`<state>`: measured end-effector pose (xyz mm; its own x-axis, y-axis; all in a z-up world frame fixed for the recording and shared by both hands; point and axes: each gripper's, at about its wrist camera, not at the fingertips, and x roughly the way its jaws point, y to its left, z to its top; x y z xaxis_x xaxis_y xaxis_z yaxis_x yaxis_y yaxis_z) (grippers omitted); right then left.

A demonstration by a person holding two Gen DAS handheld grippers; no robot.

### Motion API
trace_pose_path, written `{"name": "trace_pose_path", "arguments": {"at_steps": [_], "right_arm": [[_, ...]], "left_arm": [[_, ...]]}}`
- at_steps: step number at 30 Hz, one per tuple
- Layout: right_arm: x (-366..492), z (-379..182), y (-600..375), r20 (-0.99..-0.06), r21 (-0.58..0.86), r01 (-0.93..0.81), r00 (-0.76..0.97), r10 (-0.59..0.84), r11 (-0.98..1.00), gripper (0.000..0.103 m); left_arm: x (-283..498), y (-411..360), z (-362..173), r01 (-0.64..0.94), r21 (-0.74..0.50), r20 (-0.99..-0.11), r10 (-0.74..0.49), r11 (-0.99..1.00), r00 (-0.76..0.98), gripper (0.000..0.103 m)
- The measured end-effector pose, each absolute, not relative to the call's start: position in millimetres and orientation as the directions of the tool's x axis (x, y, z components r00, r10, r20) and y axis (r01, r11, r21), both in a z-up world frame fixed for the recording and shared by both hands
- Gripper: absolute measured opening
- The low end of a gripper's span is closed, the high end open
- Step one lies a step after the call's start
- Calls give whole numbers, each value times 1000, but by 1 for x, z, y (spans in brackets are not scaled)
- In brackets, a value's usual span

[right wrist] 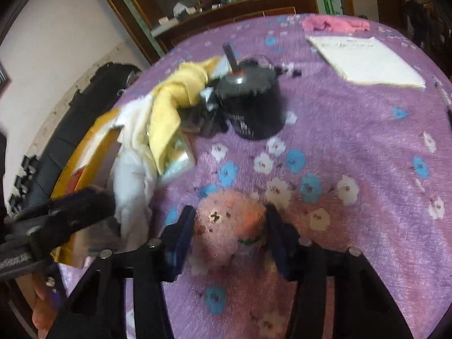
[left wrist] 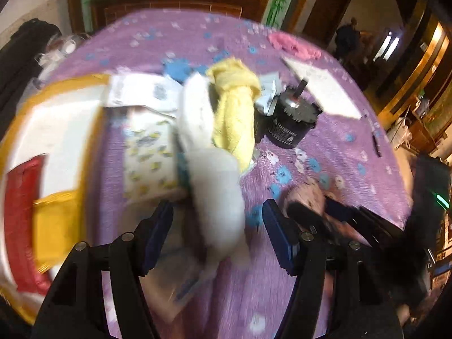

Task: Organize soft objects
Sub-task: 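Grasp the pink fuzzy ball with the right tool while the left tool grasps the white towel, then lift the pink ball with the right tool while the left tool lifts the white towel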

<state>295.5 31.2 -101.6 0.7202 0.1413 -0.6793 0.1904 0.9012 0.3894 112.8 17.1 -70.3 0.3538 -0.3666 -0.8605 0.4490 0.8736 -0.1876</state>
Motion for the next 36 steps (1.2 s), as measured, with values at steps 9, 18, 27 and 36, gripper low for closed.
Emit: {"name": "trace_pose_path", "arguments": {"at_steps": [9,18,27,36], "right_arm": [[309,-112,55,-634,405,125,752,180,906,39],[202,-138,-4,-582,527,124,774,251,841,39],[70,-119,-66,-599,513,97,753,274,853,39],[-3,-114,-92,-608,503,88,743,280,859,39]], "left_arm": [[62,12,-64,523,-193,-843,-413,830,344,23],[28,22,-66,545,-254,-831,-468,799,300,23],[24,39,-58,509,-292,-808,-494,810,322,23],[21,45,-53,503,-303,-801,-503,809,326,23]]}}
